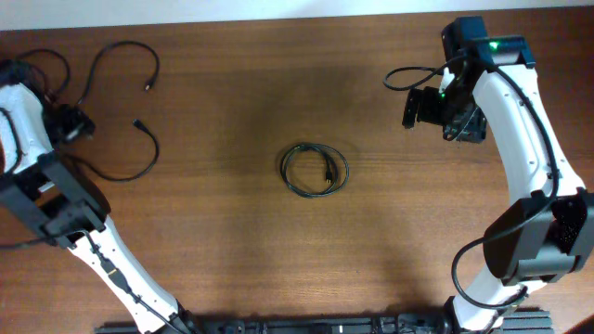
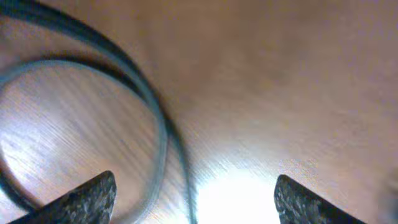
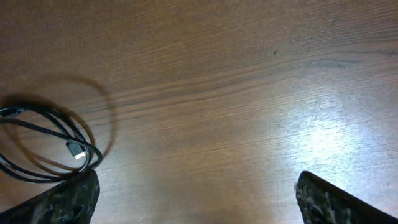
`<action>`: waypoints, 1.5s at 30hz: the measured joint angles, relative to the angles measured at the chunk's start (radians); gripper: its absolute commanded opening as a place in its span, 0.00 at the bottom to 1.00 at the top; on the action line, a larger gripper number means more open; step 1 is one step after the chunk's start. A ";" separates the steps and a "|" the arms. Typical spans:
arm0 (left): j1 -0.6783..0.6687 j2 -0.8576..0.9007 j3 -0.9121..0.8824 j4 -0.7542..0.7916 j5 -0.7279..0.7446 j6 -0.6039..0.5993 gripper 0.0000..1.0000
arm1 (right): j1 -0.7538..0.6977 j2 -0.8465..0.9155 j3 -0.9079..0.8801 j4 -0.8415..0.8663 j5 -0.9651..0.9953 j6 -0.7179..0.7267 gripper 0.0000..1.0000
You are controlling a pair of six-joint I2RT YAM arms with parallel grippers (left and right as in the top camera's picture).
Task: Untangle cables
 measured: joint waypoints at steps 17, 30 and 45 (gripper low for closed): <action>0.209 -0.052 0.103 -0.033 -0.241 -0.078 0.98 | 0.000 0.000 0.000 0.001 0.000 0.000 0.98; 0.300 -0.053 -0.016 0.103 0.217 0.275 0.21 | 0.000 0.000 0.000 0.001 0.000 -0.001 0.99; 0.203 -0.053 -0.002 -0.048 -0.269 -0.132 0.04 | 0.000 0.000 0.000 0.001 0.000 0.000 0.99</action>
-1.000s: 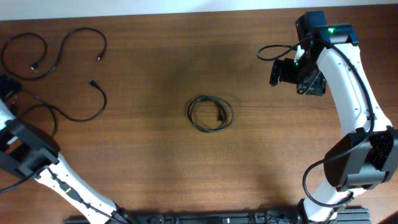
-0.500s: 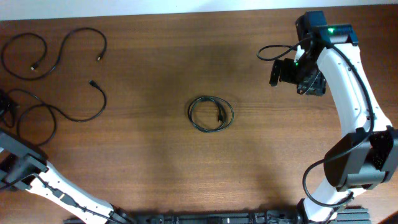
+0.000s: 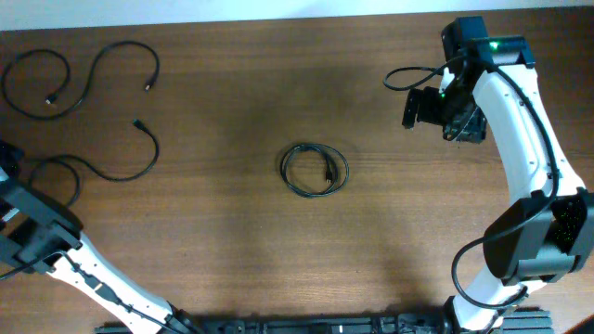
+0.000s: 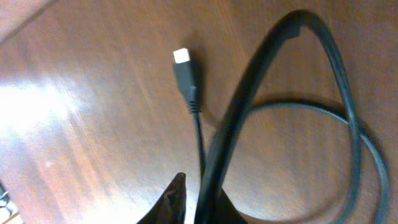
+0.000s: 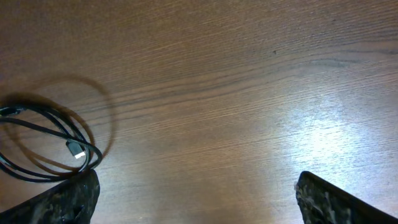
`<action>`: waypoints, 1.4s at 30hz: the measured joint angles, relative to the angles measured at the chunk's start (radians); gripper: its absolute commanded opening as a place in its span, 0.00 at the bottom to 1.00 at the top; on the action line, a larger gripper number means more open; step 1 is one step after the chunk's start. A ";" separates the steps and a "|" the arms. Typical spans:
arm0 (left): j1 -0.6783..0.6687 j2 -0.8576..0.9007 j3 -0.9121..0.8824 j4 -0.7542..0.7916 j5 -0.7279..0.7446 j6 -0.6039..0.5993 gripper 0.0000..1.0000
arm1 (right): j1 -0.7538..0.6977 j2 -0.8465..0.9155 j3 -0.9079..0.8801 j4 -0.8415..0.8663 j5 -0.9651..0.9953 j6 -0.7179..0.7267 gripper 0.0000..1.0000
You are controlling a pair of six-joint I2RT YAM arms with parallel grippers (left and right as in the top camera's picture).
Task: Untangle cables
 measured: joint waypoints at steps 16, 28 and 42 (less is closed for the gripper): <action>-0.078 0.116 -0.010 -0.071 0.274 0.124 0.52 | 0.000 0.000 0.000 0.000 0.000 0.000 0.98; -0.122 0.123 0.490 -0.260 0.303 -0.048 0.61 | 0.000 0.000 0.000 0.000 0.000 0.000 0.98; -0.512 0.150 0.265 -0.209 0.537 0.261 0.70 | 0.000 0.000 0.000 -0.001 0.000 0.000 0.99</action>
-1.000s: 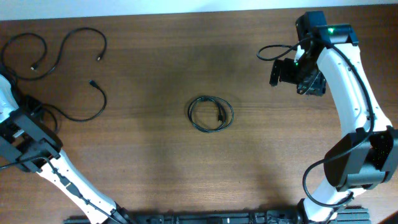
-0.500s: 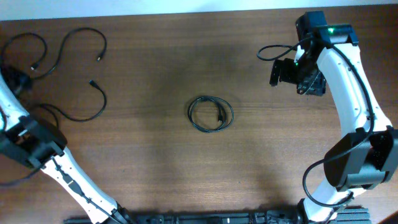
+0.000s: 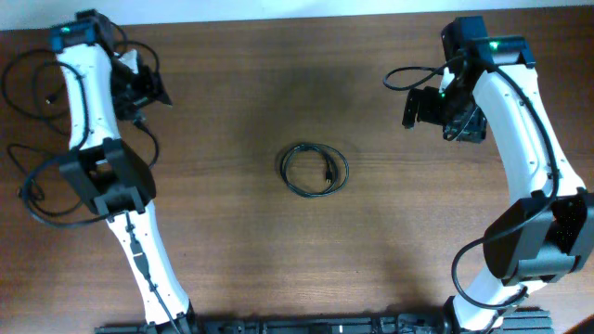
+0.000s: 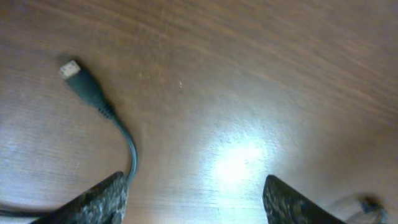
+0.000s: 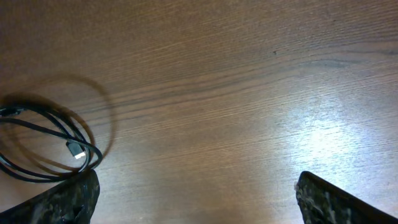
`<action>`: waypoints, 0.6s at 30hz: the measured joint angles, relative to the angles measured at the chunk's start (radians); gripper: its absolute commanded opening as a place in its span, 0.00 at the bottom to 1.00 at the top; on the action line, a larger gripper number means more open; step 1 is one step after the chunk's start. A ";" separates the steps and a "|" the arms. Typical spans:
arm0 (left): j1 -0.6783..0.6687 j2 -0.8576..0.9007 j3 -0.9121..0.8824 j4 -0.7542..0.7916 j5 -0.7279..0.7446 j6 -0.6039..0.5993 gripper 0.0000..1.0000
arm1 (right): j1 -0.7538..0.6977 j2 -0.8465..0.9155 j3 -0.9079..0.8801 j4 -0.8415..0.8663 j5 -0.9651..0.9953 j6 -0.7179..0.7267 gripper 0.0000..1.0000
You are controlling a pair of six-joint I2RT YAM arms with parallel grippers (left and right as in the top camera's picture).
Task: Untangle cables
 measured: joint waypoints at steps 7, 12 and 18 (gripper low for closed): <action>-0.033 0.006 -0.257 0.166 -0.145 -0.096 0.70 | 0.000 0.000 0.000 0.000 0.000 0.000 0.98; -0.018 0.006 -0.259 0.169 -0.192 -0.124 0.50 | 0.000 0.000 0.000 0.001 0.000 0.000 0.98; 0.005 0.011 -0.050 0.028 -0.188 -0.132 0.63 | 0.000 0.000 0.000 0.001 0.000 0.000 0.99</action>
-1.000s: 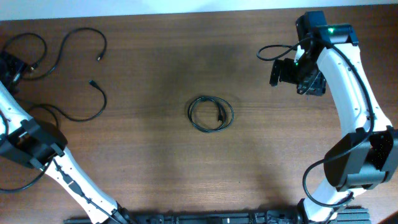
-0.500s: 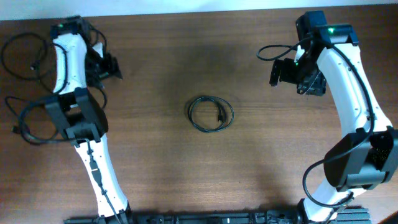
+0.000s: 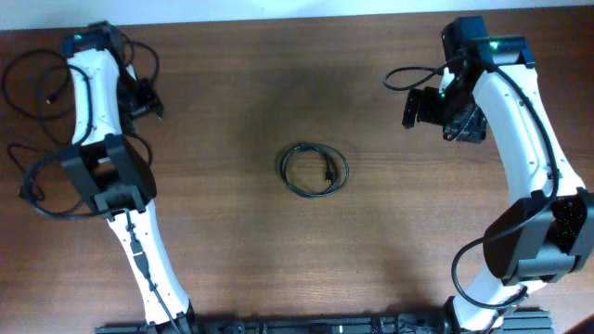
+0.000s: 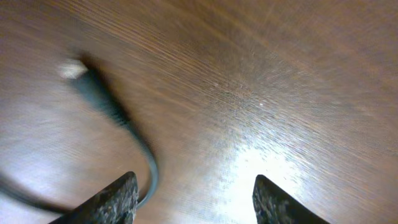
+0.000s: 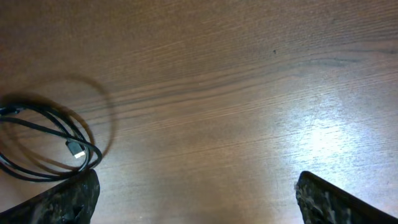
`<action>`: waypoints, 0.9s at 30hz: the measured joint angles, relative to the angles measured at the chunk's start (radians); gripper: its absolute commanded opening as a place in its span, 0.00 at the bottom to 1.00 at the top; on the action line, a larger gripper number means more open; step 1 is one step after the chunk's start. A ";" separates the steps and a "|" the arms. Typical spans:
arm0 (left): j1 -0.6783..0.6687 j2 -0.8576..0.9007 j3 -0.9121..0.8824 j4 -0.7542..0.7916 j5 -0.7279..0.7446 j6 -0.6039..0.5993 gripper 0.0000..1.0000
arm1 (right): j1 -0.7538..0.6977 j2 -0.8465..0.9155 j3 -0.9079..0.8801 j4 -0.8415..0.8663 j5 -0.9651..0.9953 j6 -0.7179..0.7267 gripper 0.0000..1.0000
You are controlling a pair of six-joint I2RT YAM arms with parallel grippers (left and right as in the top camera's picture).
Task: Untangle cables
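Observation:
A coiled black cable (image 3: pixel 314 170) lies at the table's middle; it also shows in the right wrist view as the coil (image 5: pixel 43 149) with its plug inside the ring. Loose black cables (image 3: pixel 37 83) loop around the far left. My left gripper (image 3: pixel 148 100) hangs open low over the wood near them. In the left wrist view the gripper (image 4: pixel 193 186) holds nothing, and a blurred plug (image 4: pixel 74 68) with its cord curves down beside the left finger (image 4: pixel 118 199). My right gripper (image 3: pixel 415 109) stands open at the far right; in its own view the gripper (image 5: pixel 198 186) is over bare wood.
The wooden table (image 3: pixel 232 260) has its far edge along the top of the overhead view. Another cable loop (image 3: pixel 42 186) lies by the left edge, beside the left arm's lower link (image 3: pixel 102 176). The right arm's own cord (image 3: pixel 408 79) arcs by its wrist.
My left gripper has shifted slightly toward the near side, and the plug's cord now runs closer to its left finger. The right arm and the central coil are unchanged.
My left gripper was open over a cable loop at the far left. Then the arm sat mostly off the left edge with a cable against its closed fingers. Later it stood open at the upper left by a plug, the loose cables lying further left, as now.

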 measured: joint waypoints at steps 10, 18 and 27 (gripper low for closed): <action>0.092 -0.001 -0.143 0.029 -0.003 0.000 0.57 | 0.000 0.000 0.000 0.000 0.000 0.000 0.98; 0.085 -0.007 -0.223 0.124 0.019 -0.003 0.10 | 0.000 0.000 0.000 0.000 0.000 0.000 0.98; 0.087 -0.011 -0.224 0.354 0.192 -0.061 0.00 | 0.000 0.000 0.000 0.000 0.000 0.000 0.99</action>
